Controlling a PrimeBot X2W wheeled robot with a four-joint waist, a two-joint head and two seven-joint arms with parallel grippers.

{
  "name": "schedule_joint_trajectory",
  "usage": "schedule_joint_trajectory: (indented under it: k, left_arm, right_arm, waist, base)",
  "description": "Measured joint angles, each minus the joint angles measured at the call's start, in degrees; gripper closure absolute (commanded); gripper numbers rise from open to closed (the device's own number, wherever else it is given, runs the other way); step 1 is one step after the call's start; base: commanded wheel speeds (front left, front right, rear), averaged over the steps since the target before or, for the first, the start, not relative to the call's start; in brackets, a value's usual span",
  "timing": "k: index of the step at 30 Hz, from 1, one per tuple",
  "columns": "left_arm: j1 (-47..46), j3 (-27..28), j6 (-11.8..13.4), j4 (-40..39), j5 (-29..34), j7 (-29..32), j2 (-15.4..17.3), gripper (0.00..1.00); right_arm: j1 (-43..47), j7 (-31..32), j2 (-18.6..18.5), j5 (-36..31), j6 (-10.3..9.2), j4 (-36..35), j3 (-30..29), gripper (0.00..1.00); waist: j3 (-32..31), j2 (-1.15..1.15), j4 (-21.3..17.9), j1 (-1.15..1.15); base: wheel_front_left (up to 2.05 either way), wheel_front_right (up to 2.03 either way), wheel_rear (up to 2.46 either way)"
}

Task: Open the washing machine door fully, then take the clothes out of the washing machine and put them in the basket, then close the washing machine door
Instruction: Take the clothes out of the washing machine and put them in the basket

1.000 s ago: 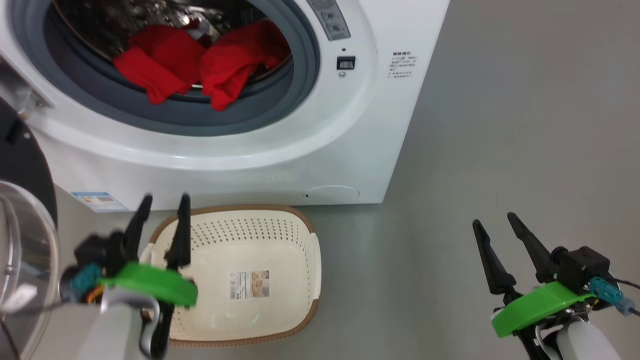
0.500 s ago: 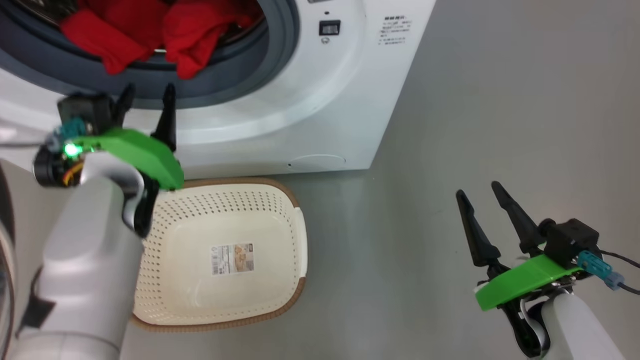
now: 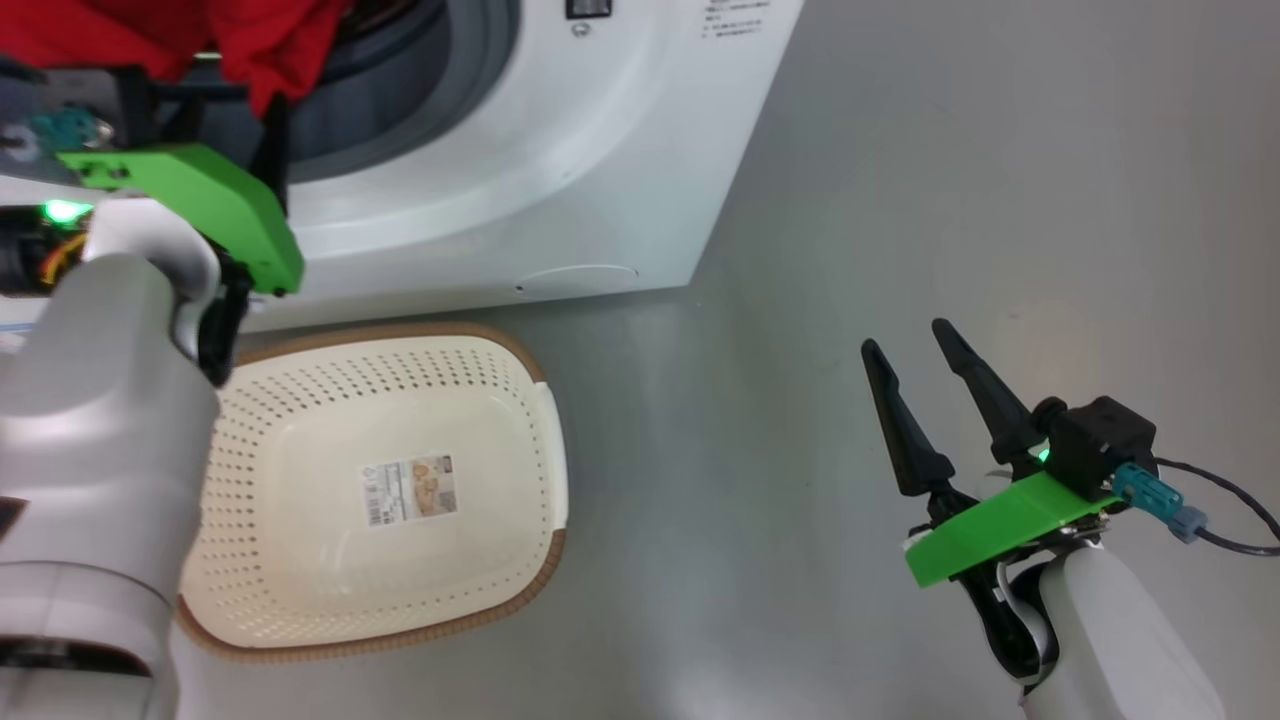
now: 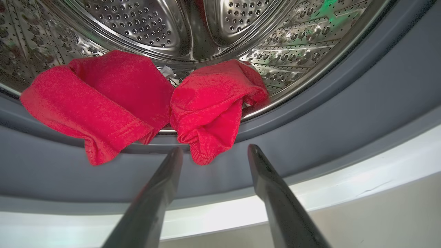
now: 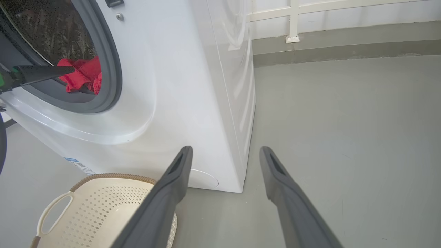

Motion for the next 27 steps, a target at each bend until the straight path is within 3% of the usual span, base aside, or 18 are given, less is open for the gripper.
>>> schedule_joint_trajectory:
  k: [11, 27]
  left_arm:
    - [-5.2, -4.2, 0.0, 2.9, -4.1, 2.4, 4.1, 0.00]
    - [-8.6, -8.2, 0.0, 4.8, -9.4, 2.8, 7.3, 0.00]
  right_arm:
    - [-1.7, 0.0, 0.8, 0.0, 0.00, -0.3, 1.1, 0.00]
    - [-3.1, 0.0, 1.7, 0.0, 0.00, -0.9, 2.0, 0.00]
  waist:
    - [4.2, 0.00, -2.9, 0.00]
    - [8.0, 0.00, -6.0, 0.00]
  base:
    - [0.00, 0.00, 0.00]
    - [0.00, 0.00, 0.00]
